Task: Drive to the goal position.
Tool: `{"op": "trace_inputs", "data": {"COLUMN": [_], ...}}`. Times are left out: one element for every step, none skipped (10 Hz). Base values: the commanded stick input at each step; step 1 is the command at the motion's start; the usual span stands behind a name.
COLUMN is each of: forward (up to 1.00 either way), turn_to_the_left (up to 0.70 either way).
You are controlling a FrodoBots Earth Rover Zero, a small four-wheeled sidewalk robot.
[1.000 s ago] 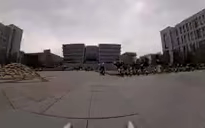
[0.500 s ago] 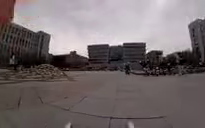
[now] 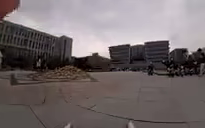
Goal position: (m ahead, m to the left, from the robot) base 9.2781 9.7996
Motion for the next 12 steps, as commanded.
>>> {"op": "trace_inputs", "data": {"forward": [0.0, 0.0, 0.0, 0.0, 0.0, 0.0, 0.0, 0.0, 0.0, 0.14, 0.7, 0.7], "turn_to_the_left": [0.65, 0.65, 0.65, 0.65, 0.65, 0.65, 0.65, 0.65, 0.65, 0.52, 0.0, 0.0]}}
